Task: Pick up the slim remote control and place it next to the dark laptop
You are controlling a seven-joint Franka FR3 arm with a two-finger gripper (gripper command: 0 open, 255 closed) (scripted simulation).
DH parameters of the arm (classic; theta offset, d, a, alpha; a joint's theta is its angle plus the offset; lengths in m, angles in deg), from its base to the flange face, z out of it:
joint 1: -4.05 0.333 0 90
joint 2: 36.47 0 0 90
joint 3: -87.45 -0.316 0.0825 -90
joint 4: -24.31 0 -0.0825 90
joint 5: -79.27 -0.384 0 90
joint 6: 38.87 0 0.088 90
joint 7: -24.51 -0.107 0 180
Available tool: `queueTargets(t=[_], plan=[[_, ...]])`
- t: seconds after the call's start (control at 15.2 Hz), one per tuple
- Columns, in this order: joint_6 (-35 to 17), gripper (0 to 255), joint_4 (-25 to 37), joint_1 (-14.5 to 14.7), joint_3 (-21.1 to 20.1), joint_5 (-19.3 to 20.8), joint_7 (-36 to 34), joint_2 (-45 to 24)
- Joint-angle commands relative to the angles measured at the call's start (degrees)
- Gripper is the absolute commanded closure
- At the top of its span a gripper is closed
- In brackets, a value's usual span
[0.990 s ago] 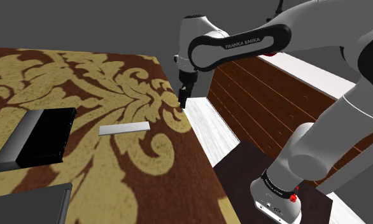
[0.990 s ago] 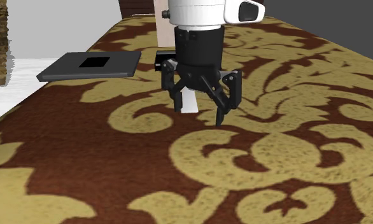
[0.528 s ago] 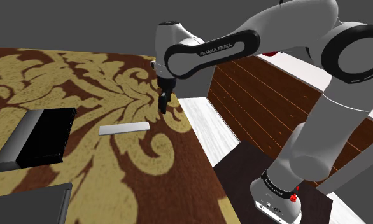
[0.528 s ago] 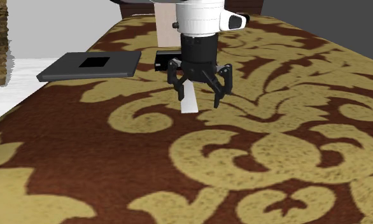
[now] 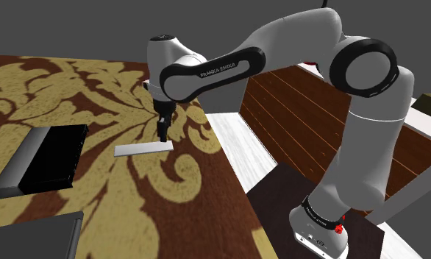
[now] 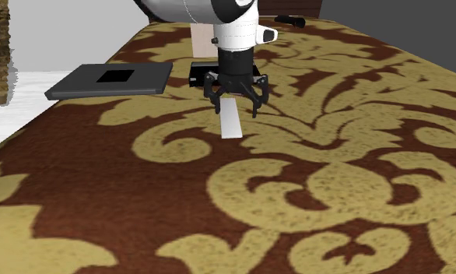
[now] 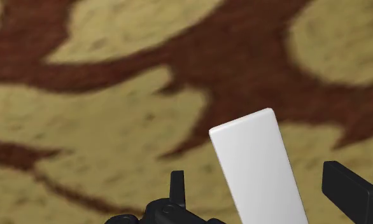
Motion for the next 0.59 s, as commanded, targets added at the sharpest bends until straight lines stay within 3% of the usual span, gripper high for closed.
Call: queueTargets(t=[0.0, 0.26, 0.53], plan=[[0.4, 0, 4.4, 1.4, -0.6, 0.9, 0.5, -3.8], [1.3, 0, 12.6, 4.2, -1.5, 2.7, 1.7, -11.0], [-1.2, 0, 11.3, 4.3, -1.3, 3.2, 1.4, -12.2]])
